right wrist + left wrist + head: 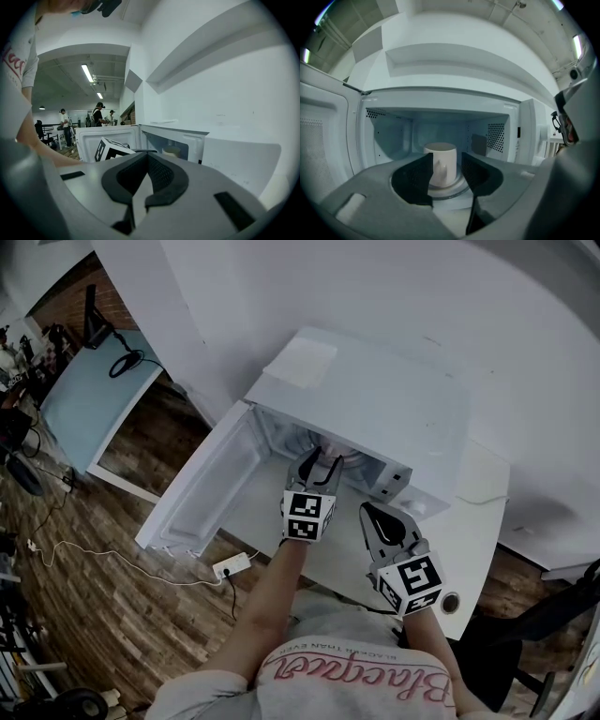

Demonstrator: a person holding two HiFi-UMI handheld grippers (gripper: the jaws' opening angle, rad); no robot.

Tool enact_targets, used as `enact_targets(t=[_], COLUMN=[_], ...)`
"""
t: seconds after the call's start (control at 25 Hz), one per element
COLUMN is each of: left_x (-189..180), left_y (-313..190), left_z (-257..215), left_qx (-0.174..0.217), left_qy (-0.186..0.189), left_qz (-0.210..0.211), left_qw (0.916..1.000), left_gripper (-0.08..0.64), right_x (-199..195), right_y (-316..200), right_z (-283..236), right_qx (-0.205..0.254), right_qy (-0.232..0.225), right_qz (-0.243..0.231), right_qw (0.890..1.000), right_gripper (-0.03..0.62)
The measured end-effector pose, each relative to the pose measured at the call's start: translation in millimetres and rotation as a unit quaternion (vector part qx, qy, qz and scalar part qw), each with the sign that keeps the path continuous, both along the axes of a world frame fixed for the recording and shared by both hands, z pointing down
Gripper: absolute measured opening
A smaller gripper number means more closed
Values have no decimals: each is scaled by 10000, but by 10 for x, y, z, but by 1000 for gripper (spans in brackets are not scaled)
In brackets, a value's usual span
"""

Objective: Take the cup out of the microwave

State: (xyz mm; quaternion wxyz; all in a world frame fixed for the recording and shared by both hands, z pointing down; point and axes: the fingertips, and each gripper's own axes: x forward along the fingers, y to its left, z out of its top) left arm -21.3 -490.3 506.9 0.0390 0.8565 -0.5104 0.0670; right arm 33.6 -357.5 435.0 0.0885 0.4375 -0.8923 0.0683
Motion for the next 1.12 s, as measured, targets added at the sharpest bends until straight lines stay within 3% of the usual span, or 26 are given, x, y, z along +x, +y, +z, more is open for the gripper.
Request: enact_targets(t=[0.4,0.64,1.12], left_x=[-7,19,-31], left_y=[-201,-272,-301], left_z=[156,210,207], left_qx=[-175,-227,-273], left_qy=[-167,-308,-308], left_qz=[-66,-126,-268], left_qw=[9997,9992,9988], left_gripper=[142,66,51], right_x=[103,175,154], right_y=[-132,-204,-186], right_z=[97,115,156], right_qx=[-26,-17,-62], right_qy=[-2,-14,-41], right_qz=[93,196,198], right_qw=[10000,9998,9998], right_gripper=[11,11,11])
